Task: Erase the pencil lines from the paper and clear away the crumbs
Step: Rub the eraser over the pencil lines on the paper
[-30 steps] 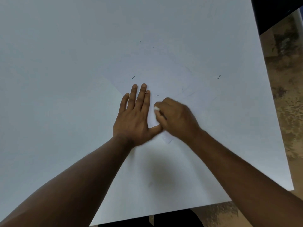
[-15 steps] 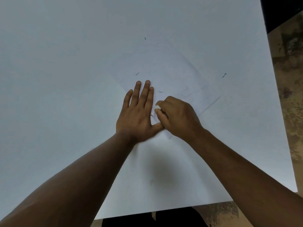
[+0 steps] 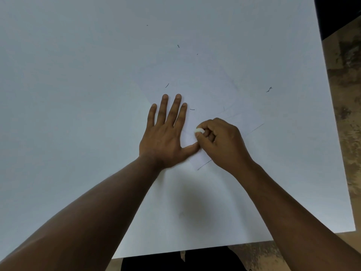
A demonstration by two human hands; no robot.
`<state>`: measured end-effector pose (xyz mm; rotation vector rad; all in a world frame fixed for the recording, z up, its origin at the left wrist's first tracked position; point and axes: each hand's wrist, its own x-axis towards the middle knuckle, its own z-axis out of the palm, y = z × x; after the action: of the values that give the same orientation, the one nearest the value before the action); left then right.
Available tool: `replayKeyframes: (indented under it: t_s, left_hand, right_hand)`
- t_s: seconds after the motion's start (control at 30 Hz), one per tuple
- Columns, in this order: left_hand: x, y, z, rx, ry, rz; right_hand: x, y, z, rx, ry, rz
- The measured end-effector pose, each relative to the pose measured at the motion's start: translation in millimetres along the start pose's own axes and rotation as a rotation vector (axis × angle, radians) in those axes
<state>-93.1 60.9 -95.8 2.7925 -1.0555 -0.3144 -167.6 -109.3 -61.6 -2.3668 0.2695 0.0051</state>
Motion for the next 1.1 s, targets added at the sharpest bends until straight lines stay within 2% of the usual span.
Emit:
replayKeyframes:
  t_s: [0.2,0.33,0.4,0.53,0.7,0.83,0.9,0.97,1.1]
  left_hand:
    - [1.4,-0.9,2.5,0.032,-0.016,0.014]
    - [0.4,-2.8,4.0,0.053,-0.024,0.011]
    - [-0.7,-2.6,4.5,0.044,-0.013,0.013]
    - [-0.8,-1.1,3.7,0.027,0.02,0.014]
    - [0.1,0.9,0.7,0.026,-0.014,0.002]
    - [-0.2,2.3,-1.0,0.024,-0.036,-0.012]
    - [0.6,2.2,-1.5,0.027,-0.04,-0.011]
    - [-0.2,1.6,-1.1,0.02,-0.037,-0.013]
    - [0.0,1.3,-0.2,0.024,-0.03,-0.007]
  right_hand:
    - [20.2,-11.3,12.4,-0.203,0.005,-0.173]
    - [8.9,-13.7,7.3,-0.224,-0.19,-0.231]
    - [11.6,-12.0,1.3,-0.198,-0.219,-0.187]
    - [22.9,-6.4,4.2,-0.156,0.034,-0.088]
    - [21.2,7.8,10.7,-0.277,0.218,-0.099]
    - [28.0,46.9,-23.2,-0.346,0.39,0.06]
    - [30.6,50.7,-29.3,-0.321,0.401,0.078]
    - [29.0,38.5,-20.2,-0.255,0.382,0.017]
    - [16.0,13.8,8.0,-0.259,0.23,-0.145]
